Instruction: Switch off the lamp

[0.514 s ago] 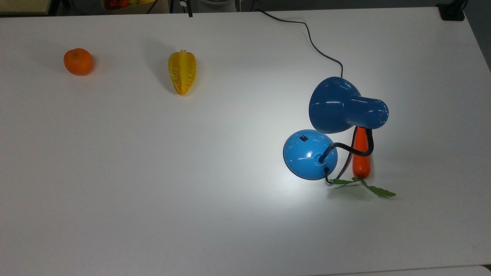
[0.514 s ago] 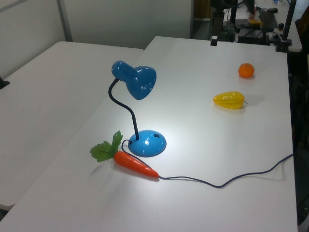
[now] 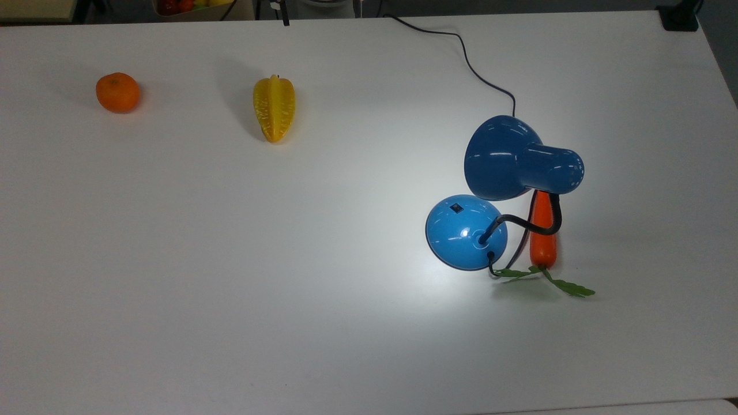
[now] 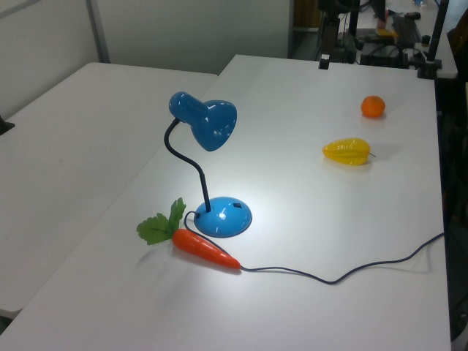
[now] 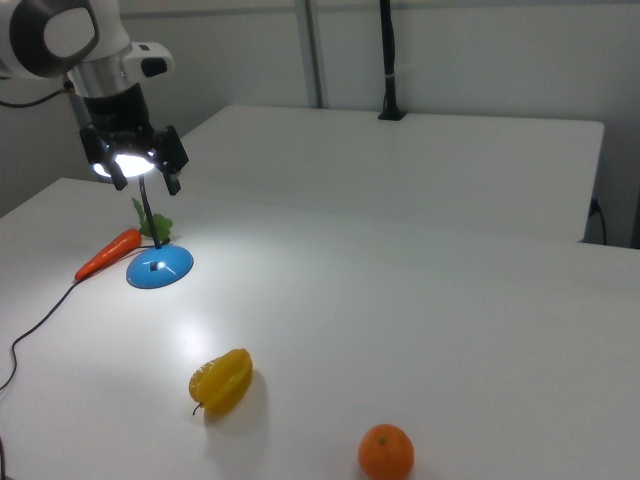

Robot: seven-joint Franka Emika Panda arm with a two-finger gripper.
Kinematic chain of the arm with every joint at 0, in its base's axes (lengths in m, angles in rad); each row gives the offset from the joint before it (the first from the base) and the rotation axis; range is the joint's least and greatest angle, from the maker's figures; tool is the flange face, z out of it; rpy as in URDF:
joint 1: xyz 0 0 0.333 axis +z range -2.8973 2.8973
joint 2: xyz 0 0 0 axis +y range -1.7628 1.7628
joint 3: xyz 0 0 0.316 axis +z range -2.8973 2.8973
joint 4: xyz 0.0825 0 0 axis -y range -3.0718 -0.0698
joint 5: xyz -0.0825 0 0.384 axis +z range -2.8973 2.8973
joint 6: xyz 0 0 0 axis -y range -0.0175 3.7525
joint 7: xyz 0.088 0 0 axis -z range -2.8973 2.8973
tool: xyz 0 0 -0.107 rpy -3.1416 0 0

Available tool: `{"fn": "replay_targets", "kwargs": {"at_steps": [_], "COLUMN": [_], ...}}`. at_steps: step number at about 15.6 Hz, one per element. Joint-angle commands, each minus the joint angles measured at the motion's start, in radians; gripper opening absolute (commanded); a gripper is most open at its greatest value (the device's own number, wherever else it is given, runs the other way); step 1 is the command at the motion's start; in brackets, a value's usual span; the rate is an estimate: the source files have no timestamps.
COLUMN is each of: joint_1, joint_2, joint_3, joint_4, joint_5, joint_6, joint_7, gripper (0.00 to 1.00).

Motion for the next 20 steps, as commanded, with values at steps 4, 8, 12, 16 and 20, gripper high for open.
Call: {"fn": "replay_targets", "kwargs": {"at_steps": [4, 8, 12, 16, 20], "joint_1": [-0.003, -0.007, -0.007, -0.007, -0.007], "joint_2": [-0.01, -0.007, -0.005, -0.005, -0.007], "joint_3": [0.004, 0.004, 0.004, 0.004, 0.004], "joint_4": [-0.021, -0.019, -0.024, -0.031, -0.042], "joint_5": [0.019, 0.042, 0.043, 0.043, 0.045], "joint_6": [0.023, 0.023, 0.039, 0.04, 0.039], "joint_7": [-0.024, -0.025, -0.025, -0.077, -0.113], "gripper": [1.0, 0.9, 0.72, 0.43, 0.08]}}
